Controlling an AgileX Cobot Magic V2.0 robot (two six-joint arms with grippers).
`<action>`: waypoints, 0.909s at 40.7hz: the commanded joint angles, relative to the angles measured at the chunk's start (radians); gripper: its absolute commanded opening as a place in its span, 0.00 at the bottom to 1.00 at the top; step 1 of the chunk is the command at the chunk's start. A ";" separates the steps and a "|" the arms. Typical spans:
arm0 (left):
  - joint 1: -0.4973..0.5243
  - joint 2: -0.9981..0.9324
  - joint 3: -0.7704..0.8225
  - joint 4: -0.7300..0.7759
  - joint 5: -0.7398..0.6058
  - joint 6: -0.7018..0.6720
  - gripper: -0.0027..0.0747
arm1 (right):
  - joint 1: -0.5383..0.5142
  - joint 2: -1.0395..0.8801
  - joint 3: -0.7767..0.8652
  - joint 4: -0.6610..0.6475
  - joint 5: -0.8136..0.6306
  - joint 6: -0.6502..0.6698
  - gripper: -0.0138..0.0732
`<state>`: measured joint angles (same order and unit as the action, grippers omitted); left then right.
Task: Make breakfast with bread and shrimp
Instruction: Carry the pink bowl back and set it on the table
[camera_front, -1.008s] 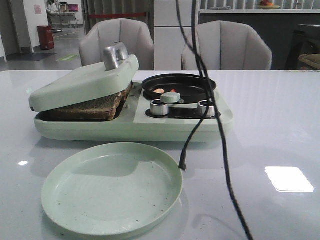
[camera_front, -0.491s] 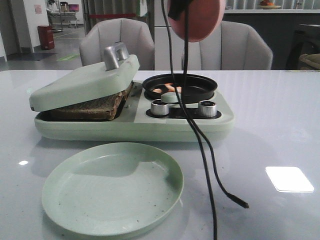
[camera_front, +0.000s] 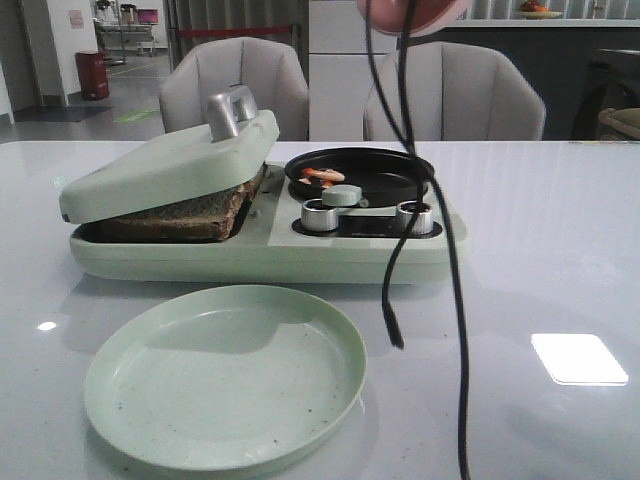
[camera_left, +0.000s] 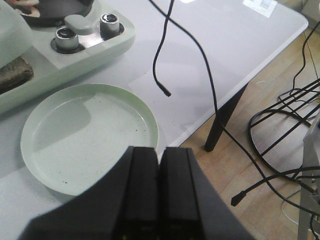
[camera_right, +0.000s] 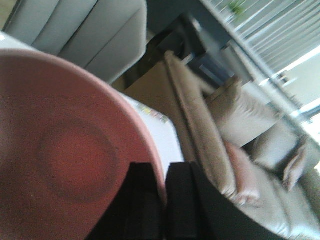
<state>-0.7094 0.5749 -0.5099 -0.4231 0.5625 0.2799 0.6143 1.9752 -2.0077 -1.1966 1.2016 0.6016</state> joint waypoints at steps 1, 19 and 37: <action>-0.007 0.001 -0.029 -0.020 -0.066 0.001 0.16 | -0.091 -0.147 -0.028 0.183 0.133 -0.077 0.31; -0.007 0.001 -0.029 -0.020 -0.066 0.001 0.16 | -0.546 -0.328 0.427 1.053 0.081 -0.483 0.31; -0.007 0.001 -0.029 -0.020 -0.066 0.001 0.16 | -0.644 -0.321 0.882 1.182 -0.334 -0.507 0.30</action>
<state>-0.7094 0.5749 -0.5099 -0.4231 0.5625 0.2806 -0.0246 1.7000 -1.1485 -0.0197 0.9609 0.1046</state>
